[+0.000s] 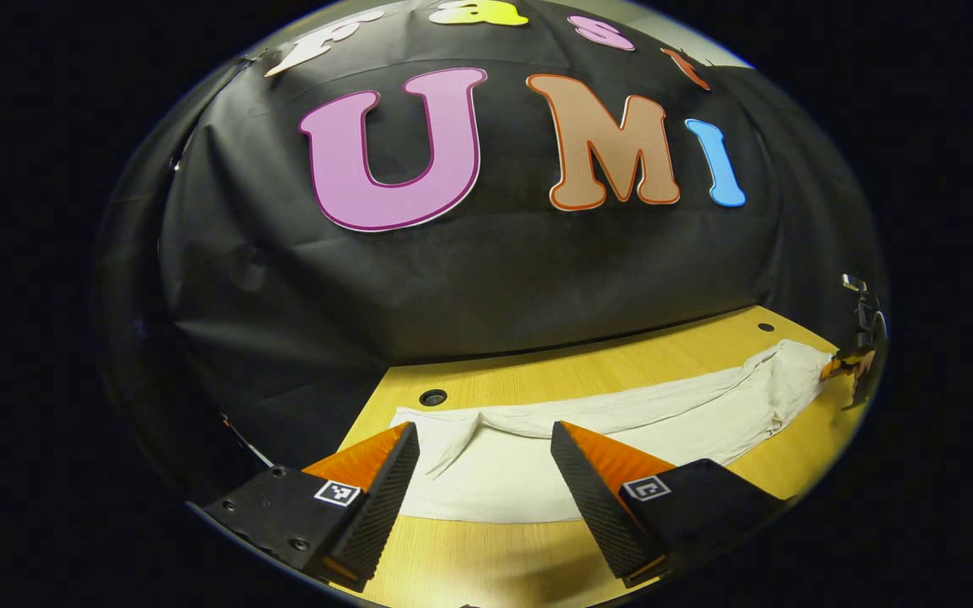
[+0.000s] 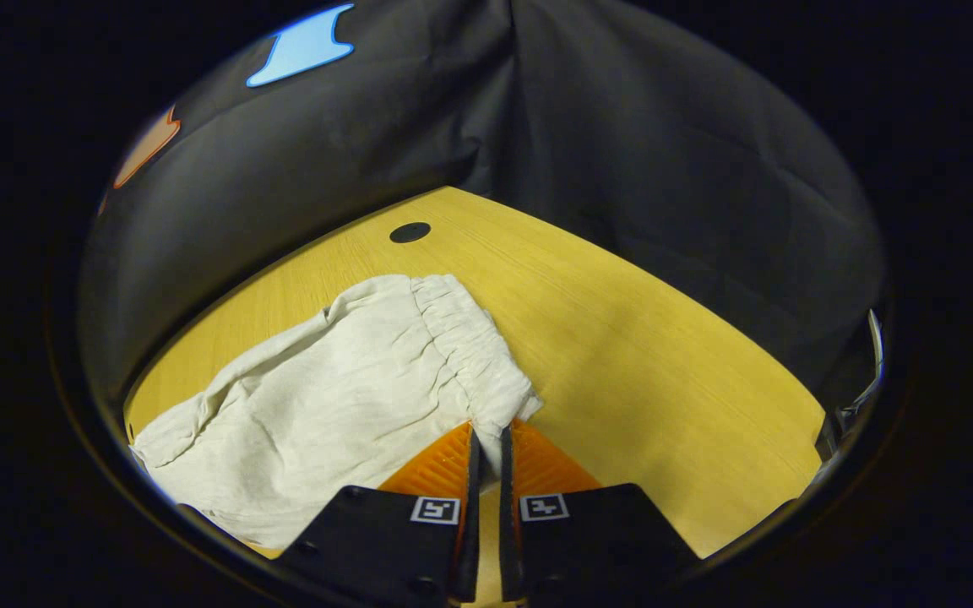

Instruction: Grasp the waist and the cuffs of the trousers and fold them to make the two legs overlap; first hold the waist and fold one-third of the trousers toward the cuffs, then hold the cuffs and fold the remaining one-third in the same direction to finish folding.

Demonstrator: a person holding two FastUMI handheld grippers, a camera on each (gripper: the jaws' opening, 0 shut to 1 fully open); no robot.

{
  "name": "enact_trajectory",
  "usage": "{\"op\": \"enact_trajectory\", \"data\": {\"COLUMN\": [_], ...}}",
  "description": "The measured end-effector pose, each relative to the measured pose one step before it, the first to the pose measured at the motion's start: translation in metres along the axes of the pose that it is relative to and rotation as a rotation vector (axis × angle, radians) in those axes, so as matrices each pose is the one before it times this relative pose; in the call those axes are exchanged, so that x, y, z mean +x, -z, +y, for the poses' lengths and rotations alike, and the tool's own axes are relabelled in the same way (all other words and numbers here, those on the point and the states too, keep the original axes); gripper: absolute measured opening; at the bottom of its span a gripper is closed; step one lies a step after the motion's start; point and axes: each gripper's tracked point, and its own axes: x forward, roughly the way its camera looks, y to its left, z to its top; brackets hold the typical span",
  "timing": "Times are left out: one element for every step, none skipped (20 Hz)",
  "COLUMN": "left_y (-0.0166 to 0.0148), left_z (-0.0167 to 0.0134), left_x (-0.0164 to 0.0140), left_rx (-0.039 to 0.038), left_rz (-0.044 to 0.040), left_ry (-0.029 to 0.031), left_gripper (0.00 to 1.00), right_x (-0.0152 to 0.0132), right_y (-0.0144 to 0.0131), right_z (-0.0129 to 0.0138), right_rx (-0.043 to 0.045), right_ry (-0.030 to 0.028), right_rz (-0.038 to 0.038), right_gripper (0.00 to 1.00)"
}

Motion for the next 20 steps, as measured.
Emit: {"op": "enact_trajectory", "data": {"left_y": [-0.00053, 0.001, 0.00092, 0.00145, 0.00016, 0.00176, 0.00085, 0.00035, -0.00102, 0.00052, 0.00026, 0.00101, -0.0002, 0.0, -0.0009, 0.00132, -0.00033, 0.00074, 0.00093, 0.00073], "left_z": [-0.00031, -0.0003, 0.00021, 0.00034, 0.00011, 0.00032, 0.00054, 0.00062, 0.00031, 0.00063, 0.00012, 0.00057, 0.00029, 0.00063, 0.00042, 0.00015, 0.00082, 0.00154, 0.00157, 0.00256], "left_x": [-0.00063, 0.00114, 0.00003, 0.00001, -0.00001, 0.00027, -0.00016, -0.0002, -0.00025, 0.00015, -0.00024, -0.00024, -0.00091, -0.00048, -0.00064, -0.00089, -0.00217, -0.00146, -0.00214, -0.00169], "left_rx": [-0.00154, -0.00188, -0.00005, -0.00205, -0.00271, -0.00099, 0.00097, 0.00026, -0.0007, -0.00093, -0.00244, -0.00115, -0.0025, -0.00381, -0.00417, -0.00294, 0.00095, 0.00374, 0.00262, -0.0002], "left_rz": [-0.00086, 0.00208, 0.00515, 0.00363, 0.00084, 0.00329, 0.00378, 0.00075, -0.00082, -0.00102, 0.00006, 0.00117, -0.00019, -0.00299, -0.00294, -0.00143, -0.00279, -0.00224, 0.00061, -0.00195], "left_ry": [0.00242, 0.002, 0.00014, 0.00145, 0.00146, -0.00029, -0.00017, 0.00077, 0.0003, 0.00045, 0.00159, 0.00006, 0.00002, -0.00021, 0.00115, 0.00118, -0.00114, -0.00174, -0.00147, -0.00232], "left_gripper": [0.96, 0.96, 0.96, 0.96, 0.96, 0.96, 0.96, 0.96, 0.96, 0.96, 0.96, 0.96, 0.96, 0.96, 0.96, 0.96, 0.96, 0.96, 0.96, 0.96], "right_x": [-0.00137, 0.00045, 0.00469, -0.00814, -0.00231, -0.00259, -0.00368, -0.00263, -0.00422, -0.00898, -0.00683, -0.00753, -0.00697, -0.00992, -0.00701, -0.00606, -0.01325, -0.01125, -0.01382, -0.01121], "right_y": [-0.00241, 0.00094, -0.00311, -0.00146, -0.00318, -0.00161, -0.00227, -0.00498, -0.00582, -0.00892, -0.00767, -0.01206, -0.00808, -0.0081, -0.00938, -0.00897, -0.01088, -0.00891, -0.01176, -0.01345], "right_z": [-0.00045, 0.00409, 0.0004, 0.0013, 0.0005, -0.00086, 0.00116, 0.00376, 0.00626, 0.00382, 0.00434, 0.0039, 0.00944, 0.01359, 0.01358, 0.01311, 0.01029, 0.01187, 0.01408, 0.01124], "right_rx": [-0.01391, -0.01048, -0.00433, 0.00013, 0.00178, -0.00223, -0.00801, -0.00664, -0.011, -0.01751, -0.02295, -0.02782, -0.01746, -0.01446, -0.01612, -0.01421, -0.01652, -0.01618, -0.02086, -0.01483], "right_ry": [0.00378, 0.00242, 0.0141, 0.01048, 0.0095, 0.00861, 0.00523, -0.00145, -0.01075, -0.02252, -0.01216, -0.01759, -0.01823, -0.0232, -0.02377, -0.0257, -0.02916, -0.02382, -0.02599, -0.02326], "right_rz": [-0.00213, -0.00857, -0.01256, -0.00924, -0.008, -0.00605, -0.00966, -0.01998, -0.0194, -0.02468, -0.0224, -0.02943, -0.02423, -0.02603, -0.0253, -0.02772, -0.02893, -0.02019, -0.02528, -0.01977], "right_gripper": [0.12, 0.12, 0.12, 0.09, 0.09, 0.09, 0.09, 0.04, 0.07, 0.07, 0.07, 0.07, 0.07, 0.07, 0.07, 0.07, 0.07, 0.07, 0.07, 0.07]}}
